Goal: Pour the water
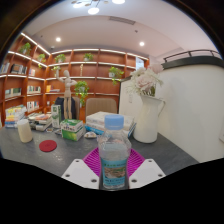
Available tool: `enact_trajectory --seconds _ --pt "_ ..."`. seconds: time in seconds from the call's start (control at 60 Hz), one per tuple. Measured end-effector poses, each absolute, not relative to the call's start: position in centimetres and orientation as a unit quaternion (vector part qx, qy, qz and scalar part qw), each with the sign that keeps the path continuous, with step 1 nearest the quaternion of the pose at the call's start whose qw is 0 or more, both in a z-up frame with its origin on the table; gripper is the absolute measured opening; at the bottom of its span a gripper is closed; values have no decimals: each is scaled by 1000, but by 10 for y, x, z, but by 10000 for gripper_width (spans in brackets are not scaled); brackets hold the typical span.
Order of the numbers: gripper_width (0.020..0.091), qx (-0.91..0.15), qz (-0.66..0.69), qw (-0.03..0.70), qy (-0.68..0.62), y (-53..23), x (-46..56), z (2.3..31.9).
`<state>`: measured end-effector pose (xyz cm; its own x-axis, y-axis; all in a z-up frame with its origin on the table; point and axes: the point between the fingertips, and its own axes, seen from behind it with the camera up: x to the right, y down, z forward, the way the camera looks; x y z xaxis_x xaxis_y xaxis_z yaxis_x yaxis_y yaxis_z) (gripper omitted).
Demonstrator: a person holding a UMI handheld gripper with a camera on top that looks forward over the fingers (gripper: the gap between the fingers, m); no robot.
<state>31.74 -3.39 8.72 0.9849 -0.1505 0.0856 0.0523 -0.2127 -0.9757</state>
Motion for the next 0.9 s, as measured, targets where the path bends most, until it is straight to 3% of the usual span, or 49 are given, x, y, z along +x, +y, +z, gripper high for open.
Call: enact_trajectory --seconds 0.4,0.617,0.9 --pt "289 -731 -288 566 -248 16 171 125" --pt "287 -605 -451 509 -415 66 84 155" --pt "287 -433 -569 419 -560 100 13 163"
